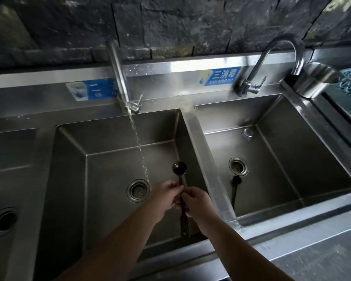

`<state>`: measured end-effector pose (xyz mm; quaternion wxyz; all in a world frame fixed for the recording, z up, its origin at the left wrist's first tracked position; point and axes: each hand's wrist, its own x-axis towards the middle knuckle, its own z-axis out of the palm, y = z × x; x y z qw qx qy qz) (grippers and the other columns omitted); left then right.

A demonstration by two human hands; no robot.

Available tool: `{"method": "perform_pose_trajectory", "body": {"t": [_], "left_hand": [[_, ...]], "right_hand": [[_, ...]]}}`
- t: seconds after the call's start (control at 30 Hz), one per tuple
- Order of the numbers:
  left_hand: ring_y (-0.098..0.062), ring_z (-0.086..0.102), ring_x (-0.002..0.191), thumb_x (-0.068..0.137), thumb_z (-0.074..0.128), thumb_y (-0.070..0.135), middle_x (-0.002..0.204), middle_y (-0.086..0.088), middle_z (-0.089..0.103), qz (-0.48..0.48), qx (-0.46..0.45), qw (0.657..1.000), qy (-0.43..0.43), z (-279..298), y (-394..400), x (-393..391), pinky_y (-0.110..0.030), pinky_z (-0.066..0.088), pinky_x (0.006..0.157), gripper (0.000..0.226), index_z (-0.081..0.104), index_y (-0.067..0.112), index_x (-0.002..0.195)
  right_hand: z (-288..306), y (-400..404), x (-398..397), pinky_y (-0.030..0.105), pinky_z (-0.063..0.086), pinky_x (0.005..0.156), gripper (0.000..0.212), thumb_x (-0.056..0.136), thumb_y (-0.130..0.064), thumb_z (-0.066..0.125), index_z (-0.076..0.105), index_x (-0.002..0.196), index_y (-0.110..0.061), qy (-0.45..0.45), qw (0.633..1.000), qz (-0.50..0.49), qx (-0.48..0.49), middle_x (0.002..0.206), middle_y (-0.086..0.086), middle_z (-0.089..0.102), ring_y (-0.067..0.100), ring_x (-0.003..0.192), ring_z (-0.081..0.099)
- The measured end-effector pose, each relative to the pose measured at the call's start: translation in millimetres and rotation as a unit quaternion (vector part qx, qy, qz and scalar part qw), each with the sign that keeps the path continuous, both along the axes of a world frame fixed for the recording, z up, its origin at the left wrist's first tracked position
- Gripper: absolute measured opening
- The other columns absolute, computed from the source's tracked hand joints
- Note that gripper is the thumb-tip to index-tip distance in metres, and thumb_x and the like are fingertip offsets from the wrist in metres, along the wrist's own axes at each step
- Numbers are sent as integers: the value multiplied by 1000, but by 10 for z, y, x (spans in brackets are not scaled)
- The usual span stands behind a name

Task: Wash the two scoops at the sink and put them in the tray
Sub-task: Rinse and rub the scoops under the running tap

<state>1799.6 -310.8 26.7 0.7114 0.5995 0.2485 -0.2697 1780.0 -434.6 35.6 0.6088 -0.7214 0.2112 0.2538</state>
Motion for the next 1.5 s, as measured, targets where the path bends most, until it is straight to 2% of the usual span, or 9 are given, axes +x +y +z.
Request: {"method": "perform_pose_trajectory", "body": {"t": [0.1, 0.23, 0.4, 0.57, 0.7, 0.83, 1.13, 1.37, 1.5], "left_hand": [[-5, 52, 42, 92, 62, 9, 64, -7, 55, -13, 33, 999, -25, 12, -445, 255, -17, 40, 40, 2, 61, 7, 93], [-5, 48, 46, 93, 60, 7, 66, -4, 52, -24, 51, 997, -47, 13, -1169, 614, -19, 40, 49, 6, 59, 10, 97], [-12, 47, 57, 94, 56, 3, 72, -6, 53, -35, 72, 996, -28, -233, -2091, 1078, -16, 42, 48, 11, 59, 7, 104], [-10, 49, 42, 93, 53, -1, 61, -8, 51, -22, 96, 994, 51, -806, -2635, 1391, -16, 33, 40, 11, 61, 2, 99], [-37, 70, 86, 88, 59, -1, 93, -27, 71, -11, 203, 976, 80, -1412, -2798, 1494, -38, 57, 65, 17, 69, -4, 102], [-30, 67, 96, 85, 65, 4, 103, -17, 73, -6, 277, 954, 116, -1920, -2809, 1490, -43, 55, 90, 20, 72, 5, 104], [-17, 64, 91, 85, 69, 19, 103, -2, 75, -78, 372, 910, 164, -2558, -2879, 1416, -21, 40, 71, 16, 76, 20, 99], [-24, 65, 102, 85, 68, 21, 109, -7, 73, -80, 389, 905, 152, -2588, -2888, 1374, -25, 45, 79, 18, 73, 17, 102], [-30, 60, 108, 87, 60, 30, 118, -9, 62, -220, 452, 859, 100, -2291, -2869, 1413, -37, 49, 82, 30, 59, 20, 115]], "right_hand": [[-26, -420, 220, 31, 53, 57, 21, 93, -15, 59, 74, 80, -21, 6, 1000, -29, 0, 77, 13, 77, 23, 67, 70], [-61, -1138, 583, 41, 50, 61, 19, 87, -13, 64, 78, 76, -18, -23, 999, -38, -14, 76, 24, 74, 31, 64, 65], [-347, -2049, 1084, 41, 56, 70, 28, 78, -20, 74, 70, 56, -36, -45, 986, -14, -160, 72, 5, 77, 24, 70, 71], [-901, -2536, 1479, 31, 56, 64, 20, 73, -28, 76, 69, 56, -36, 1, 976, 27, -214, 61, -12, 71, 12, 68, 70], [-1451, -2609, 1669, 20, 47, 55, 7, 75, -30, 74, 80, 77, -26, 52, 971, 92, -215, 60, -12, 69, 9, 64, 65], [-1983, -2559, 1701, 18, 40, 51, 13, 80, -24, 70, 80, 81, -16, 79, 963, 146, -214, 75, 2, 75, 16, 68, 65], [-2709, -2565, 1620, 20, 31, 48, 18, 86, -24, 65, 78, 82, -12, 150, 947, 157, -237, 75, 10, 69, 26, 84, 68], [-2694, -2521, 1621, 24, 37, 62, 22, 84, -20, 61, 76, 84, -4, 152, 938, 171, -260, 89, 20, 73, 35, 89, 67], [-2385, -2557, 1635, 25, 37, 61, 20, 84, -19, 61, 75, 76, -6, 142, 930, 217, -262, 73, 12, 68, 30, 79, 65]]}}
